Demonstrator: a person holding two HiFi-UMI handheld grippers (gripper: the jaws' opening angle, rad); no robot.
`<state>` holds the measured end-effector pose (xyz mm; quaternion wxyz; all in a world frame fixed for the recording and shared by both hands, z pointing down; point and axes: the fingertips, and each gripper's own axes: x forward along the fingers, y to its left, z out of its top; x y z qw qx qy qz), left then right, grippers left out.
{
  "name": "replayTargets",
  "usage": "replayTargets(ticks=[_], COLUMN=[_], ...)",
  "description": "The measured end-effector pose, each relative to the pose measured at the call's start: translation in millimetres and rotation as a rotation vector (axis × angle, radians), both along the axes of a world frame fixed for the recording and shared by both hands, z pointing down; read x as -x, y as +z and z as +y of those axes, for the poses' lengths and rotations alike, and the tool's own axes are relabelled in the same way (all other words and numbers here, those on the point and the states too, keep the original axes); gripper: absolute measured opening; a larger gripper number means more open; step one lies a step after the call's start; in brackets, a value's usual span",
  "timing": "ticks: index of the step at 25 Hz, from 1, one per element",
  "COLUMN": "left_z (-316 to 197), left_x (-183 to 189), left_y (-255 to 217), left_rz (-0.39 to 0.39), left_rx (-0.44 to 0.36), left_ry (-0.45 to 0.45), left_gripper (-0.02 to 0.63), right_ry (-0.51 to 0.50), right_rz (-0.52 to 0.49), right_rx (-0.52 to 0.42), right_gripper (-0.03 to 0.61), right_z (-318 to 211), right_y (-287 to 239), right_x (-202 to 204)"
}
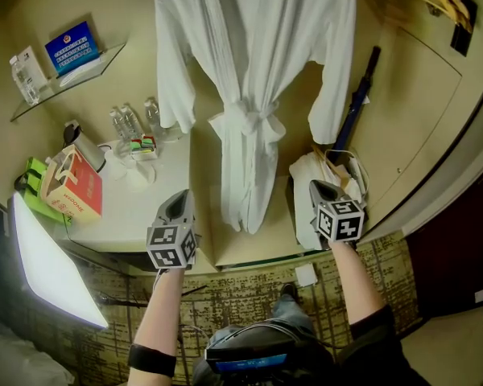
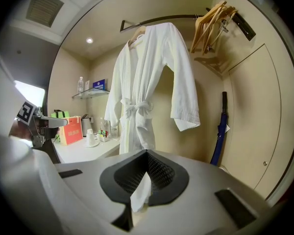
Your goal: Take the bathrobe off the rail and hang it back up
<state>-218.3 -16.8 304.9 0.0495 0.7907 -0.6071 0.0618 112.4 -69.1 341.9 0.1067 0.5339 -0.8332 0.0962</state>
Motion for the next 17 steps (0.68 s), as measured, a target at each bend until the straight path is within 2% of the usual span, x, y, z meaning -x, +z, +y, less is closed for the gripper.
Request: replayTargets(ticks=[17], left_z=[1.6], left_x=[5.7], left_y=[1.6], left_rz=[0.007], left_rx=[0.007], left_ry=[0.001], left_gripper=[0.0], right_ry=[0.005], right_rz=[0.001], right_rx=[-0.013], right_gripper=[0.014], right_z=[-3.7], right_y=[-0.4], right_x=[-8.3])
